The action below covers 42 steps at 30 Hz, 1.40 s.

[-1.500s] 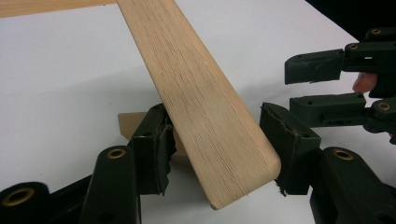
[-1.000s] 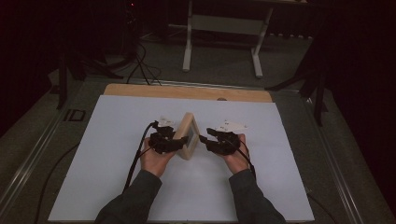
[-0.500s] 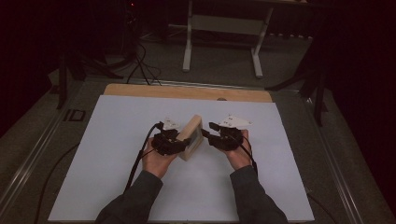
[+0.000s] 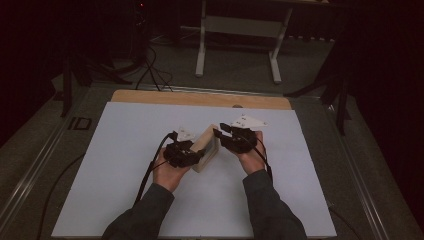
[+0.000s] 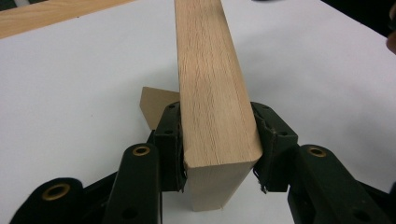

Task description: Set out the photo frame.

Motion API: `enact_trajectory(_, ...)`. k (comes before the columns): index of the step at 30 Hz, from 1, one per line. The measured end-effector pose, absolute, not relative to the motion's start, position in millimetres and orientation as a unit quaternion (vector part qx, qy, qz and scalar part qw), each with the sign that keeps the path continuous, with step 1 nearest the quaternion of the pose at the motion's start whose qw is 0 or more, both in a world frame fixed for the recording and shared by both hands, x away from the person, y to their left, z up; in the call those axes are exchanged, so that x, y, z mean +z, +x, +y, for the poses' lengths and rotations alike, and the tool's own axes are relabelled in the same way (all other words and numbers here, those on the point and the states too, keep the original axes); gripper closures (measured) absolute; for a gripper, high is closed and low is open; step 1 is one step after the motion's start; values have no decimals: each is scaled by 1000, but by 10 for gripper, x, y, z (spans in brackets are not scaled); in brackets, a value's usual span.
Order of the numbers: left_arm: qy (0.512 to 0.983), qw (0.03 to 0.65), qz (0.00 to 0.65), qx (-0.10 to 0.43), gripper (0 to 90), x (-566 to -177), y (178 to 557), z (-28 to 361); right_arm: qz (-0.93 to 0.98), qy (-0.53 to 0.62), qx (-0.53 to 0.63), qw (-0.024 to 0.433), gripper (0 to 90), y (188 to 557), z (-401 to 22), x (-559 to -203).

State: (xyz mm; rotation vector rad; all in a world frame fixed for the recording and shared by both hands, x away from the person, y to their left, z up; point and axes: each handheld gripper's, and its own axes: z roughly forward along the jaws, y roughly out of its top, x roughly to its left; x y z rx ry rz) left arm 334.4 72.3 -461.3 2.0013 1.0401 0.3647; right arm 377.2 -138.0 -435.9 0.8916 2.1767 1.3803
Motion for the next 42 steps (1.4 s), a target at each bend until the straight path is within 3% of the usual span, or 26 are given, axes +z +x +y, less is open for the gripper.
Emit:
enact_trajectory(5, 800, 412, 409, 149, 593, -4611, 3330, 713, 777, 325, 498, 206, 813, 3842, -1316, -4338)
enact_trajectory(9, 803, 410, 404, 154, 593, -4611, 3315, 699, 780, 328, 488, 216, 867, 3883, -1268, -4350)
enact_trajectory(30, 819, 399, 374, 175, 588, -4619, 3256, 664, 801, 337, 443, 218, 895, 4074, -1098, -4449)
enact_trajectory(35, 815, 400, 380, 179, 533, -4648, 3248, 656, 807, 333, 433, 226, 895, 4055, -1100, -4438)
enact_trajectory(42, 814, 388, 386, 197, 535, -4645, 3238, 706, 811, 332, 423, 232, 897, 4023, -1111, -4426)
